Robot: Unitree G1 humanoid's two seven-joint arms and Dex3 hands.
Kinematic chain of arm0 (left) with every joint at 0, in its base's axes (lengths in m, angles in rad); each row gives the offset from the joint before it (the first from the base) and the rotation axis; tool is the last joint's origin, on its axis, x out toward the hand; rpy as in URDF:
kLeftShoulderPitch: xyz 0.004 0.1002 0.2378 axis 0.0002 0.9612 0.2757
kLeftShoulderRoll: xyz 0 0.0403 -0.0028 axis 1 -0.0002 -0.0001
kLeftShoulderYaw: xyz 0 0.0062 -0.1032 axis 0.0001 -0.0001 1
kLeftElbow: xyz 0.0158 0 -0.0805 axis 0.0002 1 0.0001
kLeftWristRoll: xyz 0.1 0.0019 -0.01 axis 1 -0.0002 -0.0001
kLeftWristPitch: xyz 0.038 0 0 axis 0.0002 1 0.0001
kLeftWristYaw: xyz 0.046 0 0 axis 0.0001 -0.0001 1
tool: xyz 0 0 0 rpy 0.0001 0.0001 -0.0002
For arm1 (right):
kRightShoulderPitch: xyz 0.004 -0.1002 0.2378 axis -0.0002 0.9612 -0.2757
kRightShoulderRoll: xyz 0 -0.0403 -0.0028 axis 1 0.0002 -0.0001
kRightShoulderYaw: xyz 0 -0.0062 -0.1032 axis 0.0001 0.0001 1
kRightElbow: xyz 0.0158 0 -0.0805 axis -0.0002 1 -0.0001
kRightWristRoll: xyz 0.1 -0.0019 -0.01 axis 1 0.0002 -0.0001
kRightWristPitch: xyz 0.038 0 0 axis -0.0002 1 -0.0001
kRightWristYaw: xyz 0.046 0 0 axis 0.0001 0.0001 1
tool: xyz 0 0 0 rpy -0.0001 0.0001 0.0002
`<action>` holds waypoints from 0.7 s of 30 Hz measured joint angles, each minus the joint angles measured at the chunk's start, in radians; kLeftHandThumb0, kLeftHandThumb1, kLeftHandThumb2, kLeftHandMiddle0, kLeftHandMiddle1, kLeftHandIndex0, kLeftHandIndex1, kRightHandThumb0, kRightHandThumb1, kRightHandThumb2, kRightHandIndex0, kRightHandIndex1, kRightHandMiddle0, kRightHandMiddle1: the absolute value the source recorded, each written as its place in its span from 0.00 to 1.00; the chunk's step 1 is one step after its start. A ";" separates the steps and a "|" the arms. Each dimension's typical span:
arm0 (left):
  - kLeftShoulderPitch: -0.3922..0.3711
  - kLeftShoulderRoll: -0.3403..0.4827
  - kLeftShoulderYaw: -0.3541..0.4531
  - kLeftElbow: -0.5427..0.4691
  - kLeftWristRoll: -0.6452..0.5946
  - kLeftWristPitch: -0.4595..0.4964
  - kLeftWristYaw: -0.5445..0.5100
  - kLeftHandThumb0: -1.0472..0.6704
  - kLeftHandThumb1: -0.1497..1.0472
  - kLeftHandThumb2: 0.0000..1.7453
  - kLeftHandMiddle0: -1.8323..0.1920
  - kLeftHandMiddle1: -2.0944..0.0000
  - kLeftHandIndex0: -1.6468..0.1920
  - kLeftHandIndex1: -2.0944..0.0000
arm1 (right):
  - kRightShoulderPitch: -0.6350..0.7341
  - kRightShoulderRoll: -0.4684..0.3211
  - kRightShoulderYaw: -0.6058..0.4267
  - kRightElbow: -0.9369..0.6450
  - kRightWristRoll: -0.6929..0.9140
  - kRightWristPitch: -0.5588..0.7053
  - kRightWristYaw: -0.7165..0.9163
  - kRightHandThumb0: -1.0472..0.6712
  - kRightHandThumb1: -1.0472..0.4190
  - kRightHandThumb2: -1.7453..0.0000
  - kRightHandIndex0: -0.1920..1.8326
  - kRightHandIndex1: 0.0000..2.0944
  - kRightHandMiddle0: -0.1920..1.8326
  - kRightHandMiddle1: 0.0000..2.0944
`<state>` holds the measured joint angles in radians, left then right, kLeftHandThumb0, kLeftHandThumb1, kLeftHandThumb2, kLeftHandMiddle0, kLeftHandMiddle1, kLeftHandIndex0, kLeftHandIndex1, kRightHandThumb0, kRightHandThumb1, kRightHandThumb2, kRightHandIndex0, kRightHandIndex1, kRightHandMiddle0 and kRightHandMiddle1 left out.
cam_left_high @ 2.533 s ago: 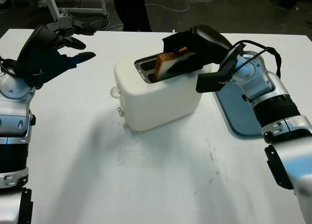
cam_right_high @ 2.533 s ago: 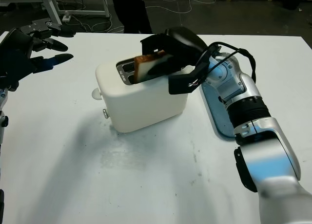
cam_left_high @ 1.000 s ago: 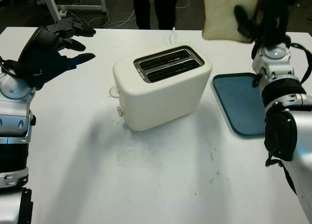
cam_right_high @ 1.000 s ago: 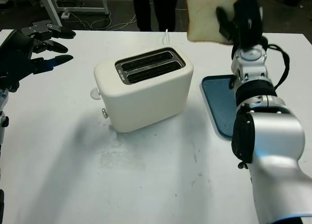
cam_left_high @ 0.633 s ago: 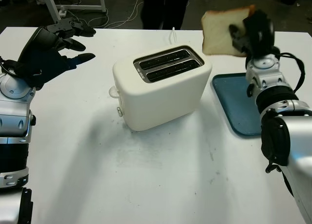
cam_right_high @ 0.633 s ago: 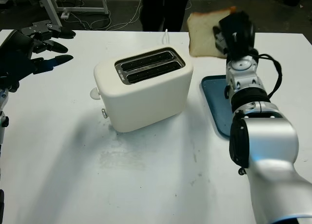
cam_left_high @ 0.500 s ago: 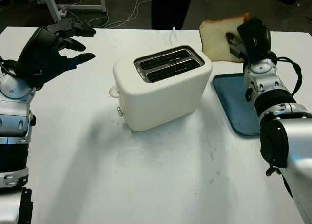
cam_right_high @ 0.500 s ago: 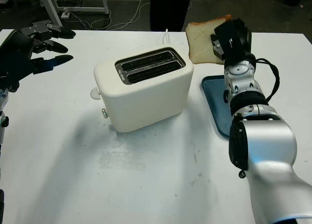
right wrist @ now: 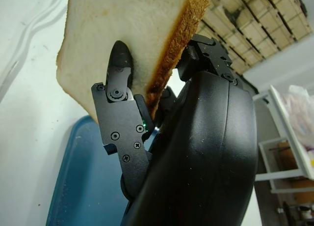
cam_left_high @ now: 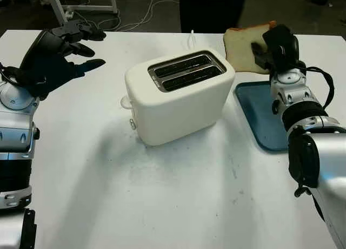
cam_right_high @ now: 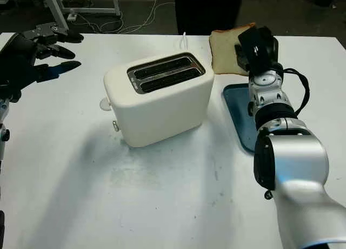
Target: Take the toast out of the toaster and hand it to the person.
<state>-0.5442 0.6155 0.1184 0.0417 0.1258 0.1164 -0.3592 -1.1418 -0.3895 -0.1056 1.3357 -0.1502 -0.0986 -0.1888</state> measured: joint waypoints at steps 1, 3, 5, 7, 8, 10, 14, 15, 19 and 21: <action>0.000 0.000 0.000 0.000 0.000 0.000 0.000 0.26 0.89 0.07 0.73 0.56 0.67 0.72 | 0.000 0.000 0.001 0.000 -0.001 0.000 0.000 0.49 0.09 0.76 0.44 0.83 0.27 0.83; 0.000 0.000 0.001 0.000 -0.002 0.000 0.000 0.26 0.89 0.07 0.73 0.56 0.67 0.72 | 0.000 0.000 0.000 0.000 -0.002 0.000 0.000 0.49 0.09 0.76 0.45 0.83 0.27 0.83; 0.000 0.000 0.001 0.000 -0.003 0.000 0.000 0.26 0.89 0.07 0.73 0.56 0.67 0.72 | 0.000 0.000 0.000 0.000 -0.003 0.000 0.000 0.50 0.09 0.76 0.43 0.83 0.26 0.83; 0.000 0.000 0.001 0.000 -0.002 0.000 0.000 0.26 0.89 0.08 0.73 0.57 0.67 0.72 | 0.000 0.000 0.000 0.000 -0.004 0.000 0.000 0.50 0.09 0.76 0.42 0.83 0.25 0.83; 0.000 0.000 0.001 0.000 -0.001 0.000 0.000 0.26 0.89 0.08 0.73 0.57 0.67 0.72 | 0.000 0.000 0.000 0.000 -0.004 0.000 0.000 0.50 0.09 0.76 0.42 0.83 0.25 0.83; 0.000 0.000 0.001 0.000 -0.002 0.000 0.000 0.27 0.89 0.07 0.73 0.57 0.67 0.72 | 0.000 0.000 -0.002 0.000 -0.004 0.000 -0.001 0.51 0.09 0.76 0.41 0.83 0.24 0.83; 0.000 0.000 0.000 0.000 0.001 0.000 0.000 0.26 0.89 0.08 0.74 0.57 0.67 0.73 | 0.000 0.000 -0.003 0.000 -0.003 0.000 -0.001 0.51 0.09 0.76 0.42 0.83 0.25 0.83; 0.000 0.000 0.000 0.000 0.001 0.000 0.000 0.26 0.89 0.08 0.74 0.57 0.67 0.73 | 0.000 0.000 -0.003 0.000 -0.004 0.000 0.000 0.52 0.09 0.76 0.42 0.83 0.25 0.83; 0.000 0.000 0.001 -0.001 -0.001 0.012 0.000 0.27 0.89 0.07 0.74 0.57 0.67 0.73 | 0.000 0.000 -0.004 0.000 -0.003 0.000 0.002 0.52 0.09 0.76 0.42 0.83 0.25 0.83; 0.000 0.000 0.001 -0.002 -0.003 0.013 0.000 0.26 0.89 0.07 0.74 0.57 0.67 0.73 | 0.000 0.000 -0.003 0.000 -0.003 0.000 0.003 0.52 0.09 0.76 0.42 0.83 0.26 0.83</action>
<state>-0.5441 0.6154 0.1192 0.0393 0.1230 0.1297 -0.3591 -1.1416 -0.3891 -0.1085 1.3356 -0.1532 -0.0990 -0.1860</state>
